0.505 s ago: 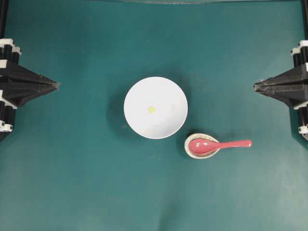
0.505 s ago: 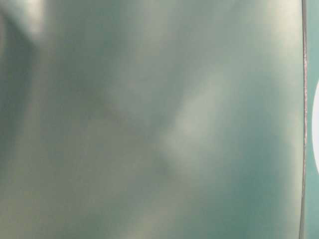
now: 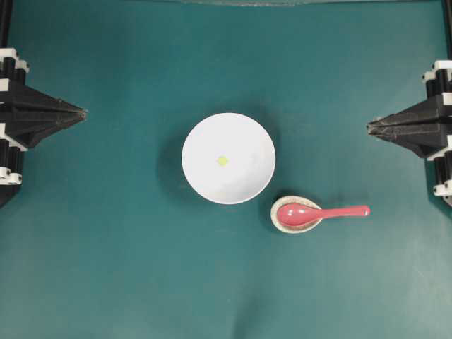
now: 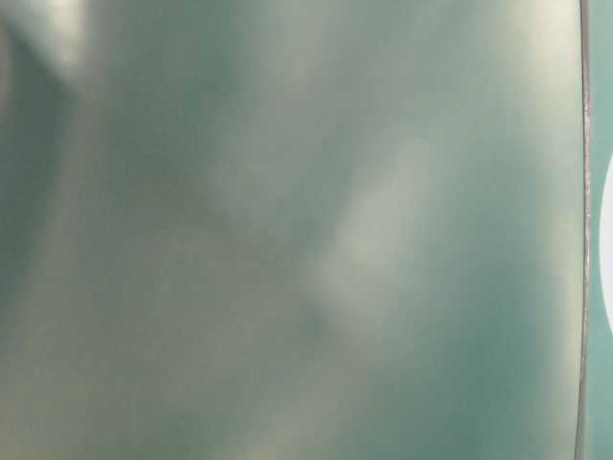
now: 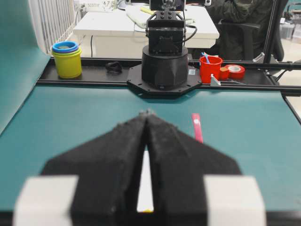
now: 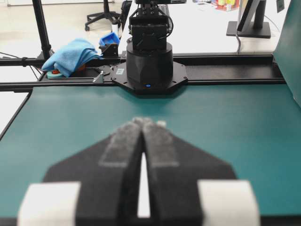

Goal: Scoop the yellow hexagonal prism block from the bowl with a spoon using the right arm.
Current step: 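Move the right gripper toward the red spoon handle on the spoon rest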

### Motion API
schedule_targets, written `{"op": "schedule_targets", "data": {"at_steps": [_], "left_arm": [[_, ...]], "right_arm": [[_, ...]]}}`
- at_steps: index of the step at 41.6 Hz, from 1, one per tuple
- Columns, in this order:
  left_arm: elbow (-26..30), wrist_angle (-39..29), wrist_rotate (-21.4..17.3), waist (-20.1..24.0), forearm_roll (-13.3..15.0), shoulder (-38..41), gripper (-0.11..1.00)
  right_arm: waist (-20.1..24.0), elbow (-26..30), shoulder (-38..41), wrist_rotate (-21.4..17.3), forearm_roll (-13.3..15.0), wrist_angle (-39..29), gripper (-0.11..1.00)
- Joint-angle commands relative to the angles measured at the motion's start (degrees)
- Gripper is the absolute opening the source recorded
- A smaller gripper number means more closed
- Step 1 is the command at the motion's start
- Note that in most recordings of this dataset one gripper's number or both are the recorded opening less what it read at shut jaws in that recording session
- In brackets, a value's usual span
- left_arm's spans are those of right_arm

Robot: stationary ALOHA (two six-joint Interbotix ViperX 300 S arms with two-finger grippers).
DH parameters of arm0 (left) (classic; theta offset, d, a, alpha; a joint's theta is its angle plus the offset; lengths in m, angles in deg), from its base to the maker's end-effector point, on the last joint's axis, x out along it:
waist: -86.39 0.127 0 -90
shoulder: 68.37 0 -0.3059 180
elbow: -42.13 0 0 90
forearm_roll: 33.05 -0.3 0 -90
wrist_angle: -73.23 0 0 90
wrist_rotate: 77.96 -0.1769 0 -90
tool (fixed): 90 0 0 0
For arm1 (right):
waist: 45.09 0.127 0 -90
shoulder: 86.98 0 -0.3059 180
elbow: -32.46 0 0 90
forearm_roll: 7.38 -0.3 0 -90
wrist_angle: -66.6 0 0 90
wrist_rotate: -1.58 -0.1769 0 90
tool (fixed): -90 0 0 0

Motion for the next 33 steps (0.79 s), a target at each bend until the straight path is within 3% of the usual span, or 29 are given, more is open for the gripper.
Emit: {"op": "schedule_targets", "data": {"at_steps": [1, 7, 9, 14, 18, 25, 33], "left_arm": [[1.41, 0.18, 0.09, 0.09, -0.26, 0.26, 0.0], [1.41, 0.26, 0.09, 0.09, -0.26, 0.35, 0.0], [1.41, 0.18, 0.09, 0.09, -0.26, 0.26, 0.0], [1.32, 0.18, 0.09, 0.09, -0.18, 0.35, 0.0], [1.32, 0.18, 0.18, 0.09, -0.18, 0.35, 0.0], [1.41, -0.88, 0.18, 0.09, -0.26, 0.26, 0.0], [1.32, -1.32, 0.18, 0.09, -0.18, 0.26, 0.0]], "right_arm": [[-0.09, 0.88, 0.18, -0.09, -0.18, 0.44, 0.0], [-0.09, 0.88, 0.18, -0.09, -0.18, 0.35, 0.01], [-0.09, 0.88, 0.44, -0.09, -0.18, 0.53, 0.07], [-0.09, 0.62, 1.32, -0.18, -0.88, 0.62, 0.34], [-0.09, 0.26, 2.81, -0.18, -2.46, 1.23, 0.47], [-0.09, -0.97, 6.86, -0.18, -4.39, 3.6, 0.47], [0.7, -4.31, 12.83, -0.18, -7.21, 10.81, 0.47]]}}
